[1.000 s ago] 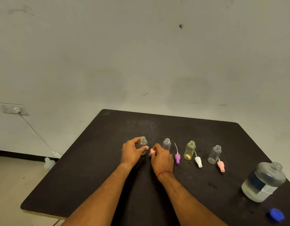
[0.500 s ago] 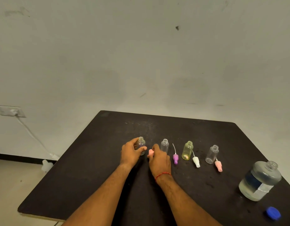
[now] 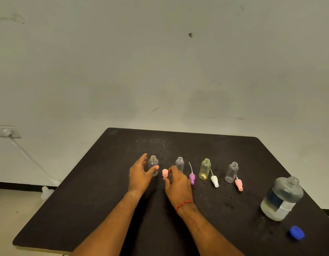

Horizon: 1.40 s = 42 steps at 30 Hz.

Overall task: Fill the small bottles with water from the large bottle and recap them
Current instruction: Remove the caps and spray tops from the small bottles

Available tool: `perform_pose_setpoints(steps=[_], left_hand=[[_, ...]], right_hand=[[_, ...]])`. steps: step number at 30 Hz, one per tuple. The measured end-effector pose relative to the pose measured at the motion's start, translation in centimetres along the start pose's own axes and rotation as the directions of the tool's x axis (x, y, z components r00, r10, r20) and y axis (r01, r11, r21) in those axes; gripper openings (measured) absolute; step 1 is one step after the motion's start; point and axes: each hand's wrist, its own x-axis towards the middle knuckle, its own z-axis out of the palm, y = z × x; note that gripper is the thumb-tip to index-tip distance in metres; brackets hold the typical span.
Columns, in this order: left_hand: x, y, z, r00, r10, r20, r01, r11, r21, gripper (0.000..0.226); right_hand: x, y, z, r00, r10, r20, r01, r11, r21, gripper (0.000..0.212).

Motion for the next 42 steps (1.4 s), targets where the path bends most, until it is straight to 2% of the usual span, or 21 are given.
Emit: perform_pose_setpoints(steps=[3, 6, 9, 14, 20, 23, 33, 37, 42], left_hand=[[-1.2, 0.5, -0.3, 0.983, 0.111, -0.147, -0.104, 0.993, 0.052, 0.055], [-2.9, 1.7, -0.2, 0.947, 0.221, -0.232, -0.211, 0.975, 0.065, 0.036], [-4.5, 3.0, 0.5, 0.918, 0.313, -0.245, -0.316, 0.948, 0.028, 0.019], [-6.6, 4.9, 2.8, 0.916, 0.356, -0.184, -0.367, 0.930, -0.030, 0.005], [-8.1, 6.2, 5.9, 0.941, 0.330, -0.073, -0.336, 0.938, -0.086, 0.006], [-8.6, 6.6, 7.0, 0.941, 0.337, -0.004, -0.337, 0.940, -0.050, 0.007], [-10.7, 9.3, 11.5, 0.946, 0.303, 0.119, -0.288, 0.950, -0.124, 0.009], [-11.2, 10.2, 13.3, 0.951, 0.266, 0.158, -0.239, 0.956, -0.171, 0.013], [-10.7, 10.0, 16.2, 0.957, 0.183, 0.226, -0.162, 0.981, -0.107, 0.030]], right_hand=[[-0.5, 0.2, -1.0, 0.998, -0.005, -0.057, 0.009, 0.999, 0.053, 0.018], [-0.8, 0.8, -2.3, 0.997, -0.002, -0.082, 0.015, 0.988, 0.154, 0.017], [-0.9, 1.7, -3.7, 0.992, 0.006, -0.125, 0.026, 0.968, 0.249, 0.015], [-1.2, 3.5, -6.5, 0.982, 0.082, -0.170, -0.026, 0.952, 0.304, 0.019], [-1.8, 5.5, -9.8, 0.980, 0.088, -0.179, -0.036, 0.960, 0.276, 0.015], [-2.0, 6.7, -10.8, 0.978, 0.095, -0.184, -0.043, 0.962, 0.268, 0.016], [-3.6, 9.2, -14.7, 0.968, 0.119, -0.221, -0.061, 0.966, 0.252, 0.019], [-4.3, 9.9, -16.0, 0.957, 0.110, -0.267, -0.040, 0.966, 0.254, 0.020], [-5.9, 10.5, -18.1, 0.907, 0.122, -0.404, -0.003, 0.959, 0.284, 0.013]])
